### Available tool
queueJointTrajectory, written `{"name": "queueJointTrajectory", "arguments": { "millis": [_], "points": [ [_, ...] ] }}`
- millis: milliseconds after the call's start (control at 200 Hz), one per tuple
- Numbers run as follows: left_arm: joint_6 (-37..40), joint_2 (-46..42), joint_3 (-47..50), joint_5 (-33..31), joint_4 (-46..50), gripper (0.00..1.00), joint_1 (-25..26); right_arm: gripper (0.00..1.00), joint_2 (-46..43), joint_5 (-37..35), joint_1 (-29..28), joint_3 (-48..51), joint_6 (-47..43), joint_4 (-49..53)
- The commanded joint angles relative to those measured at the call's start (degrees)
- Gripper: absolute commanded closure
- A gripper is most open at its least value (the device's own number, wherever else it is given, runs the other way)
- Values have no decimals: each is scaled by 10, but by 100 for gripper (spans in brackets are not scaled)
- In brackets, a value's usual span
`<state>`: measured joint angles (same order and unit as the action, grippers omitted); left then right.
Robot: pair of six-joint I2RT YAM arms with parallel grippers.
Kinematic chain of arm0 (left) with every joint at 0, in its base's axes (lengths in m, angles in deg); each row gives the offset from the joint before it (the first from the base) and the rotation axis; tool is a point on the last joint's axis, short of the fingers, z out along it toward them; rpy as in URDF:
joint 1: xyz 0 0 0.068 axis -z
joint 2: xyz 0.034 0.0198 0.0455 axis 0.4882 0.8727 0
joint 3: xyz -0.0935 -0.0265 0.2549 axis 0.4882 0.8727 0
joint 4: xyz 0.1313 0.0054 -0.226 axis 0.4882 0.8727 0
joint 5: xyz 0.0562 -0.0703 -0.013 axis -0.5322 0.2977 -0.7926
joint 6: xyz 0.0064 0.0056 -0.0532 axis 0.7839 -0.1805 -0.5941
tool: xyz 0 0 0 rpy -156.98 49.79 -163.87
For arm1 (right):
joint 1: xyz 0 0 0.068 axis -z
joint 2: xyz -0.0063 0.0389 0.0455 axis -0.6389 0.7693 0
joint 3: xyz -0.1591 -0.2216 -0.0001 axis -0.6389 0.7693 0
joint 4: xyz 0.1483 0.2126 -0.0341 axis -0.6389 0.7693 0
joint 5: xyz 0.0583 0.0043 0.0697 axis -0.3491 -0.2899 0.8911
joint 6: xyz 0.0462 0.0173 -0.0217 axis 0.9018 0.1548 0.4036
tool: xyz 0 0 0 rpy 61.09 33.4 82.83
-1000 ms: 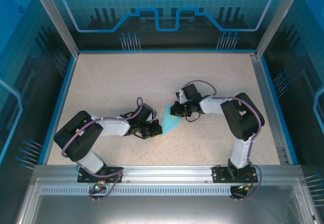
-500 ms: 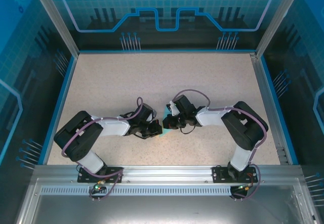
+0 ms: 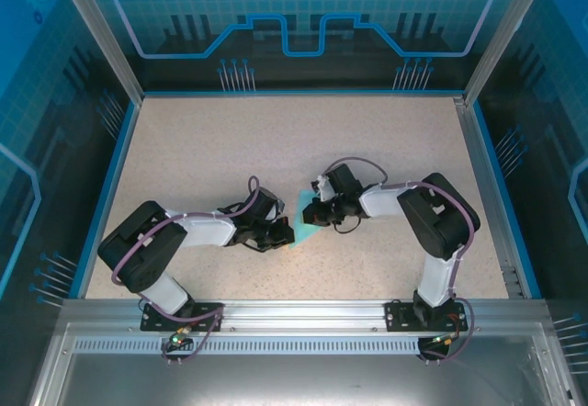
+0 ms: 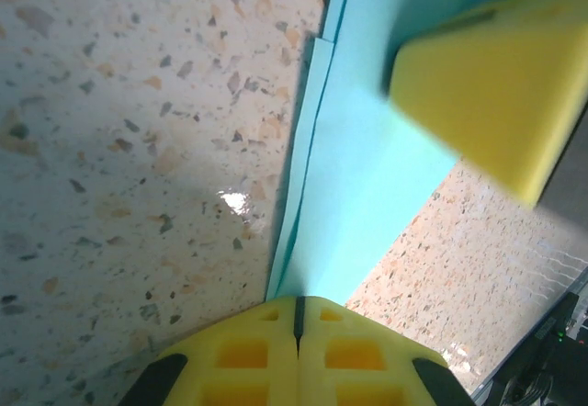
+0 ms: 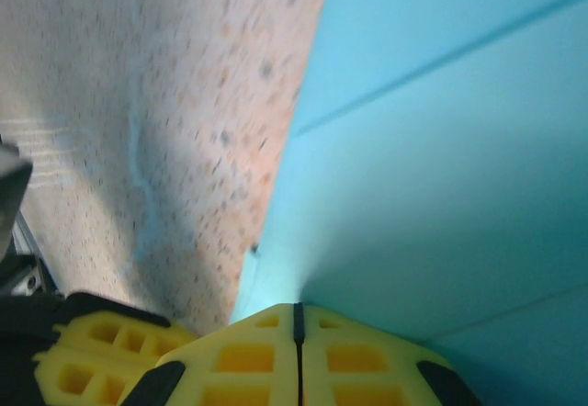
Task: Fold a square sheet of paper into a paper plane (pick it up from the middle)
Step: Fourth fold the wing at the center of the table, then pick up the paper from the center of the table.
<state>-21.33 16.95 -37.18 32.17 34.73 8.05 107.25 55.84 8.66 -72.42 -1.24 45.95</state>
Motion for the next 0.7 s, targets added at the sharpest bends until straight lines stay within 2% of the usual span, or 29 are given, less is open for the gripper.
{"name": "queueJointTrajectory", "arguments": {
  "millis": [0, 135, 345, 450, 600, 695],
  "points": [
    [6, 20, 37, -19, 104, 100, 1, 94, 45, -96, 63, -33, -35, 36],
    [6, 18, 39, -18, 102, 100, 1, 94, 57, -117, 98, -60, -48, 54],
    [8, 17, 38, -15, 102, 100, 0, 94, 34, -140, 111, -99, -59, 103],
    [9, 18, 37, -14, 102, 100, 1, 93, 24, -130, 116, -110, -60, 107],
    [12, 17, 33, -13, 104, 100, 1, 93, -29, -115, 97, -91, -52, 96],
    [11, 18, 31, -13, 103, 100, 1, 93, -75, -110, 59, -50, -33, 72]
  ]
}}
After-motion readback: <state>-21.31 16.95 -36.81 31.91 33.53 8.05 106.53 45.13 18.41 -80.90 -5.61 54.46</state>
